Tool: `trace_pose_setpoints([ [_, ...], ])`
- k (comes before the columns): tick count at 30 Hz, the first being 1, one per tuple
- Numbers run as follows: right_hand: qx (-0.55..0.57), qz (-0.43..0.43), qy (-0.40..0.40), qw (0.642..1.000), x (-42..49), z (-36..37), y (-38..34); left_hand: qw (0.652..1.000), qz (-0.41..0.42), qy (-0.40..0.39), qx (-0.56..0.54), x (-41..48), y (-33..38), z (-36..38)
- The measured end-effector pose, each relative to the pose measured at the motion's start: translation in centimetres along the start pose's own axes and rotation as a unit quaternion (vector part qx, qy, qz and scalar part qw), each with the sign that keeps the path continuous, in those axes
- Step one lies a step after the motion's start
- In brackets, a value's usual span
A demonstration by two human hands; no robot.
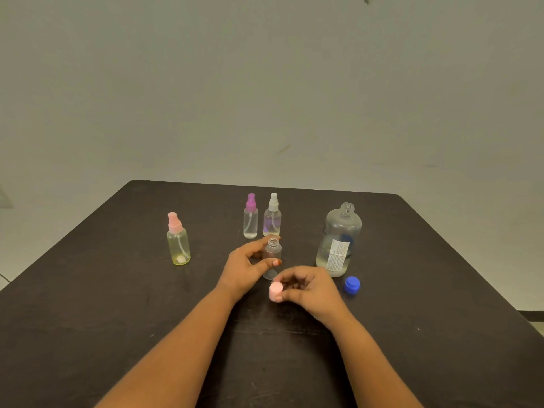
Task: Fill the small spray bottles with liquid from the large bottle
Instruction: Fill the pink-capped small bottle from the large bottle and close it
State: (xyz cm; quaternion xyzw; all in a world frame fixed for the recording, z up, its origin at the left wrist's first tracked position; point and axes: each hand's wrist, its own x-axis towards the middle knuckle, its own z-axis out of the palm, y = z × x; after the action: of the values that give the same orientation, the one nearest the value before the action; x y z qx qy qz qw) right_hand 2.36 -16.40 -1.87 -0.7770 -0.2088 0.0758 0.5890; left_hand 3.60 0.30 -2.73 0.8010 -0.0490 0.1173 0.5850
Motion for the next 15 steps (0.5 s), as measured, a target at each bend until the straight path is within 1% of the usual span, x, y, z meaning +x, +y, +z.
trace_pose_setpoints([
  [4, -0.059, 0.001, -0.075, 0.995, -0.08, 0.35, -0.20, 1.000, -0.008, -0.002, 0.000, 0.06, -0.20, 0.06],
  [9, -0.071, 0.010, -0.101, 0.992, 0.01, 0.22, -0.25, 1.000, -0.015, -0.007, 0.009, 0.03, 0.07, -0.01],
  [15, -0.072, 0.005, -0.116, 0.991, 0.23, 0.22, 0.10, 0.999, -0.023, 0.011, 0.035, 0.10, -0.22, 0.04],
])
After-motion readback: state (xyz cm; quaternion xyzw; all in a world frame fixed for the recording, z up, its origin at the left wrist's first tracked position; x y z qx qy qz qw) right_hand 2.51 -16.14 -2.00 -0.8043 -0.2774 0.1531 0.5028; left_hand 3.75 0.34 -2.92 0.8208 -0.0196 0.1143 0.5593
